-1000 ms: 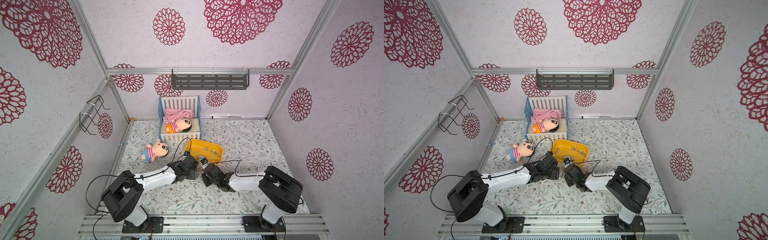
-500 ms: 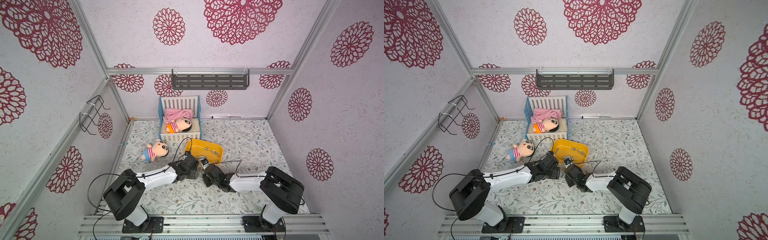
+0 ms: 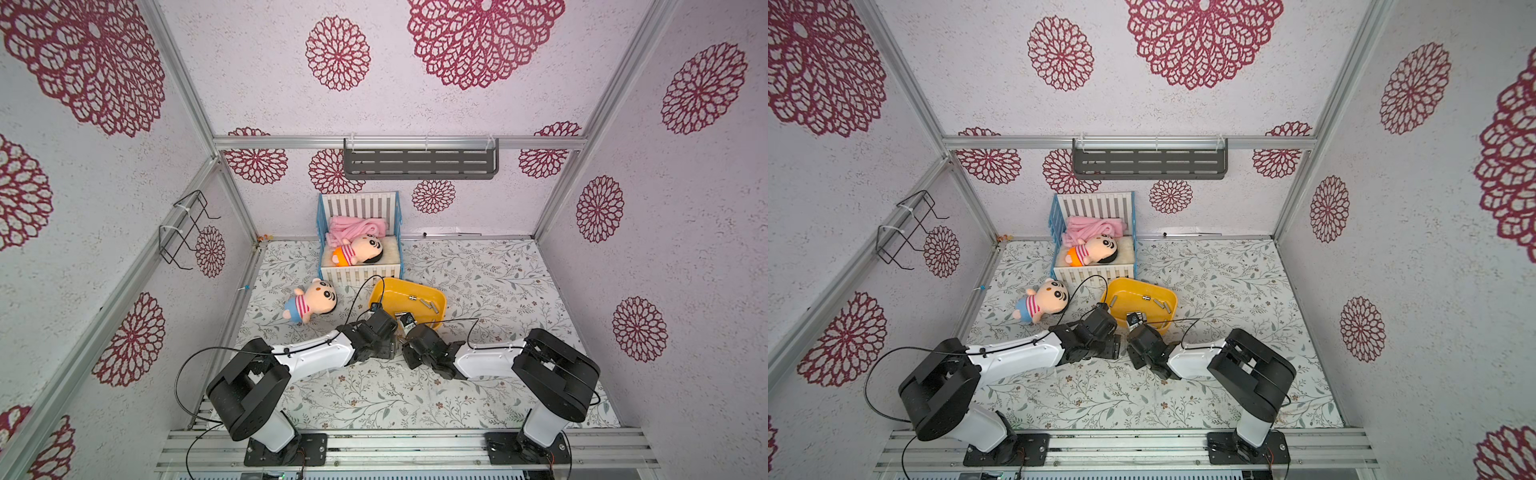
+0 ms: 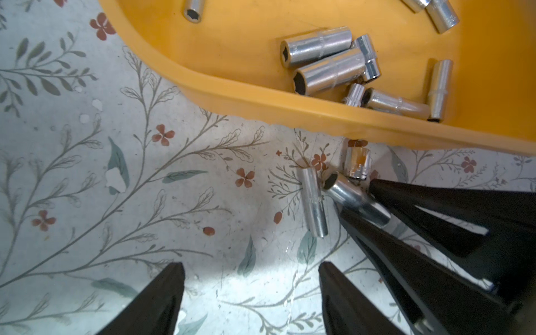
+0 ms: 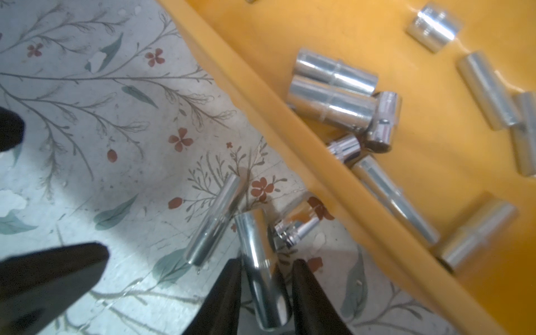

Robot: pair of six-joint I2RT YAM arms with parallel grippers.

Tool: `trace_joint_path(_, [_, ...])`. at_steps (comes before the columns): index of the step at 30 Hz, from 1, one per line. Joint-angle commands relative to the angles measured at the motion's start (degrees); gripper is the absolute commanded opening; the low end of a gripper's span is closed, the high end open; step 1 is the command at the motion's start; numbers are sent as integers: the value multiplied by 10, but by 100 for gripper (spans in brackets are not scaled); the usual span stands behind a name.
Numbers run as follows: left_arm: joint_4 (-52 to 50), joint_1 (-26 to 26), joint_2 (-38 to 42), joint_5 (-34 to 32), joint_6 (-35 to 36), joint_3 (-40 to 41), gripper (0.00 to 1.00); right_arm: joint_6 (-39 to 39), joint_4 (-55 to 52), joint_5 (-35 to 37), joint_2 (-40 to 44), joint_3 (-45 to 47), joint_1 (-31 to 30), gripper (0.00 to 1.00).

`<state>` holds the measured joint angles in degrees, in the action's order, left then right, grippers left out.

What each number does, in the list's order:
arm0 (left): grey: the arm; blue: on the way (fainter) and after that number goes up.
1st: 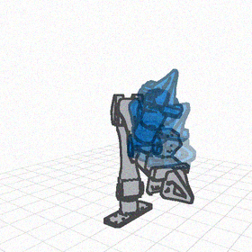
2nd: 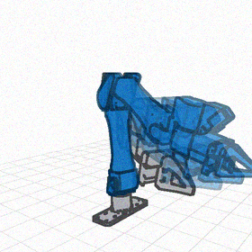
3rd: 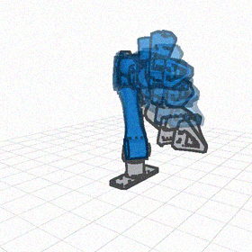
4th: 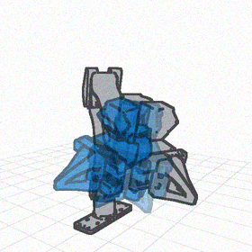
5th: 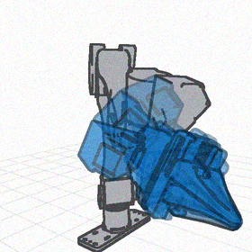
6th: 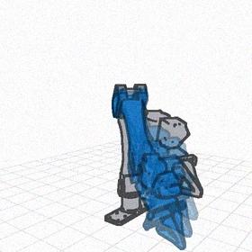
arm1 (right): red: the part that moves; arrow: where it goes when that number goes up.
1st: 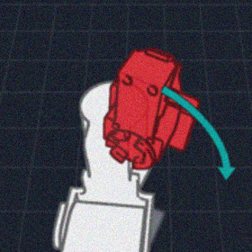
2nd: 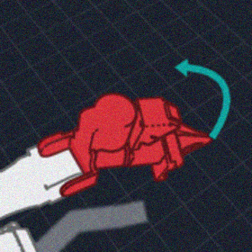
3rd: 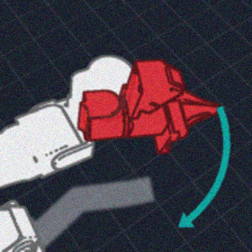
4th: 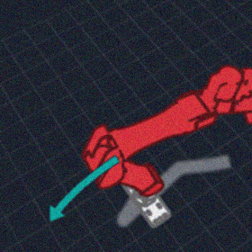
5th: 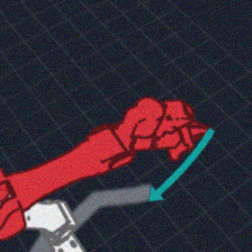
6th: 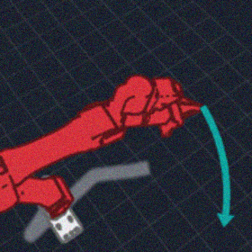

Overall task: Put the screws on the desktop into the storage box
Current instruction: Pick up the screw from the center of the board.

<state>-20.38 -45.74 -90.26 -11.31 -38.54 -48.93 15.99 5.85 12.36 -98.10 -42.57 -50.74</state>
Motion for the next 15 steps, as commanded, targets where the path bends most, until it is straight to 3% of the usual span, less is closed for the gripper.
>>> trace_joint_path(1, [5, 5, -8, 0, 9, -15, 78, -6, -24, -19, 4, 8, 3, 29])
trace_joint_path(15, [5, 5, -22, 7, 17, -22, 78, -19, -17, -64, 101, 59, 0, 13])
